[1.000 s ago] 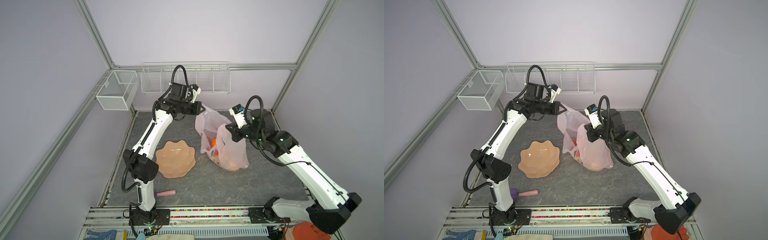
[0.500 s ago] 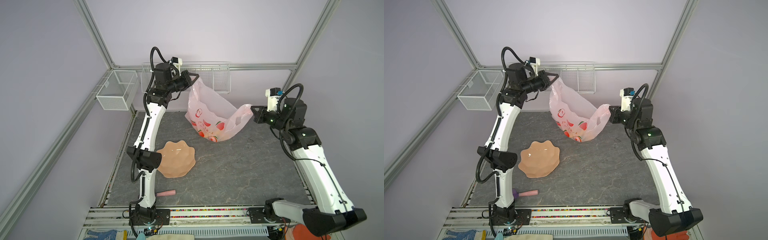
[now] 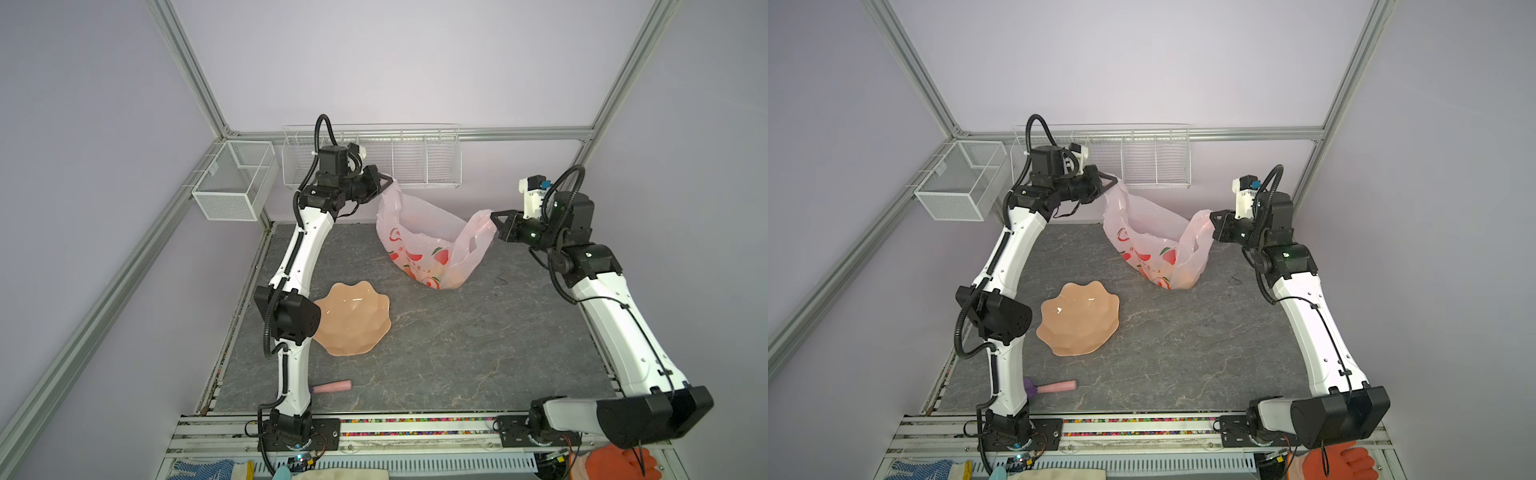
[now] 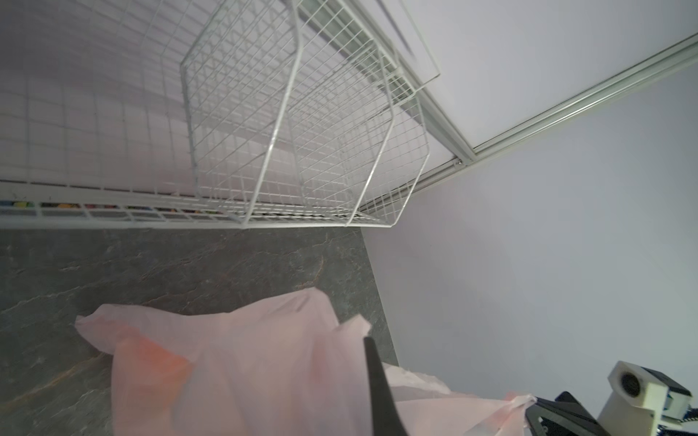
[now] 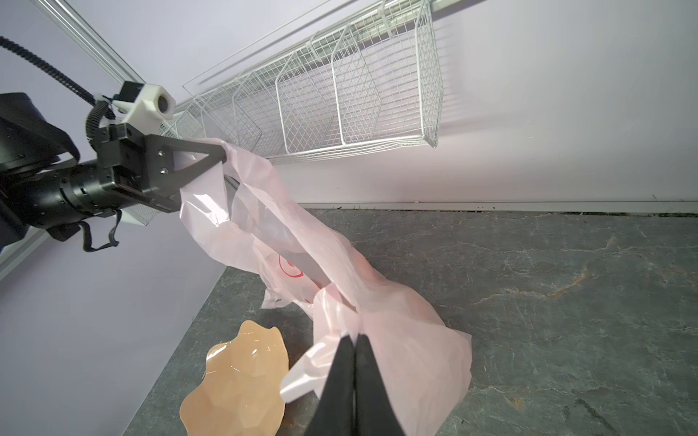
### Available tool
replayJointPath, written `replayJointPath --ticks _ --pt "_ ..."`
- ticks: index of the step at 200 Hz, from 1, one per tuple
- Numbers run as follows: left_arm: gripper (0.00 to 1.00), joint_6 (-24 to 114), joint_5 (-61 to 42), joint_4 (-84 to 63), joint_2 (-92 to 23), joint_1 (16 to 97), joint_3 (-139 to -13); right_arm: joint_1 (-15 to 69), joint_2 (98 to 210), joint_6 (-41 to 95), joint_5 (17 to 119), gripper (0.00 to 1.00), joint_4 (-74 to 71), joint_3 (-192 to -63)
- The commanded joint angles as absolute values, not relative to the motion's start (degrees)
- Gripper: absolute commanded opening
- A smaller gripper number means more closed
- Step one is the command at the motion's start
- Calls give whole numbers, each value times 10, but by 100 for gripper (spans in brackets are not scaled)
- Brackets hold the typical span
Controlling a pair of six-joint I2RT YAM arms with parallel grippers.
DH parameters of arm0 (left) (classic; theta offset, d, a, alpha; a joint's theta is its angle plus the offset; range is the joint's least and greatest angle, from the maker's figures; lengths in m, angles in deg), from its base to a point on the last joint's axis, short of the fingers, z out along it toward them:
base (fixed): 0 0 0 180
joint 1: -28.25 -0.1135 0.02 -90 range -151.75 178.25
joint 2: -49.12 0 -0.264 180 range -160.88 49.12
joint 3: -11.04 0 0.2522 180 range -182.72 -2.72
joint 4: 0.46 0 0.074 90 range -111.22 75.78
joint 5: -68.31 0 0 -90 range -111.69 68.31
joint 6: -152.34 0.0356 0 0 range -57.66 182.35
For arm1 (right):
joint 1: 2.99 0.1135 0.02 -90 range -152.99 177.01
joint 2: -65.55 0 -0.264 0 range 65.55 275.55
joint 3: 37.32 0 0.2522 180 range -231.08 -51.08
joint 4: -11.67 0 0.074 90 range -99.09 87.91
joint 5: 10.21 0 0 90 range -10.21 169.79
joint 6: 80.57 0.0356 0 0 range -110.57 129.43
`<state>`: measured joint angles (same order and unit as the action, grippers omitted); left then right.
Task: Place the fruits into the plastic bag
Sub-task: Place the plastic bag at the top-center of the table.
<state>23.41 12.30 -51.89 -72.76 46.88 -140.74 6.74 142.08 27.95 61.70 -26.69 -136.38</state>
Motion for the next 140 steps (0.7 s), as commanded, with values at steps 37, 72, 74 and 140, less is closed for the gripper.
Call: replayJointPath --ticks 37,72,74,140 --pt "0 270 77 -575 -625 471 -1362 67 1412 280 599 7 -295 -1383" --pt "0 278 50 -606 -573 470 -1318 72 1405 286 581 7 -312 -1384" --pt "0 279 50 -609 -573 471 -1317 72 1404 287 580 7 -312 -1383" --pt "2 282 17 -609 -568 467 -1248 78 1428 298 586 8 -297 -1359"
